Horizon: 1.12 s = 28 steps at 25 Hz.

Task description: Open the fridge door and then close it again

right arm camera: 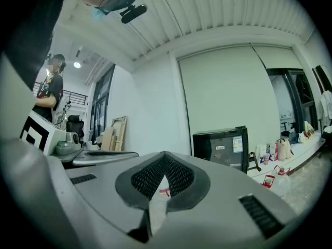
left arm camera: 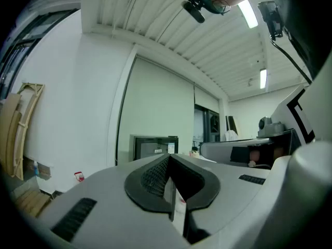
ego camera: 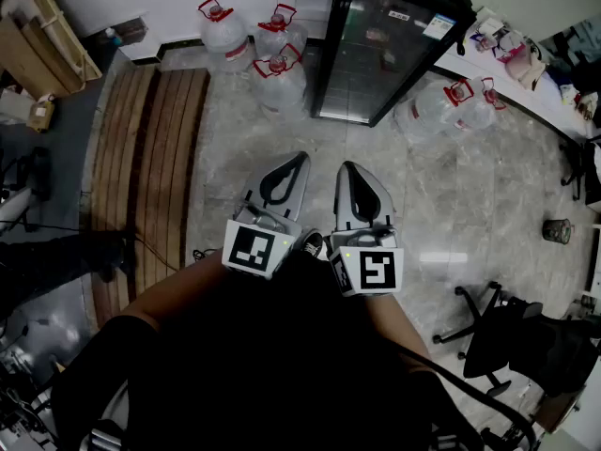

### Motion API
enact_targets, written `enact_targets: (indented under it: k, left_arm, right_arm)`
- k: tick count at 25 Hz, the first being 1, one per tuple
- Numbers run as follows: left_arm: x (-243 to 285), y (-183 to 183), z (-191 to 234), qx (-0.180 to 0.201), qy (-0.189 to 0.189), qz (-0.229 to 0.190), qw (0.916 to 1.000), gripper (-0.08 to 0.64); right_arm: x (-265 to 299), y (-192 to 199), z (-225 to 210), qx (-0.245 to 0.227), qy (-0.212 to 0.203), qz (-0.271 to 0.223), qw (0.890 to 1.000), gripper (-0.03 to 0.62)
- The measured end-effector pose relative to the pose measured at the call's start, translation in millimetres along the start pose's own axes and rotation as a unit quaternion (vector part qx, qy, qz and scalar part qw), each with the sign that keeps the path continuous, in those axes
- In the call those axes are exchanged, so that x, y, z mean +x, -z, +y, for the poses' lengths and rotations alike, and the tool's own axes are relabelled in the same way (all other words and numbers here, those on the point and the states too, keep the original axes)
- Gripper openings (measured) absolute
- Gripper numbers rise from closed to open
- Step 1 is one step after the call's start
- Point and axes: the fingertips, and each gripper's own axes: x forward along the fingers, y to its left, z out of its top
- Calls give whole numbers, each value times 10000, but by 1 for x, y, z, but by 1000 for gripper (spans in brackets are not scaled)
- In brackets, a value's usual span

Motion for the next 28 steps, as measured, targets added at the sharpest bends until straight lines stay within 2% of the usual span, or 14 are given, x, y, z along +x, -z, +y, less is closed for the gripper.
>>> enact_targets:
  k: [8, 16, 19, 28]
  left_arm:
    - [12, 3, -11, -49, -78, 60, 9999, 6]
    - [37, 6, -31, -101, -296, 48, 9995, 6]
    - [47, 11, -36, -100, -332, 88, 9994, 6]
    - [113, 28, 10, -218, -368, 251, 9988, 6]
  right_arm:
    - [-1, -8, -16, 53, -121, -213, 9997, 15]
    - [-5, 0, -54, 146, -373, -13, 9992, 15]
    - [-1, 7, -68, 330, -386, -27, 9987, 15]
    - [73, 25, -108, 532, -246, 224, 9980, 15]
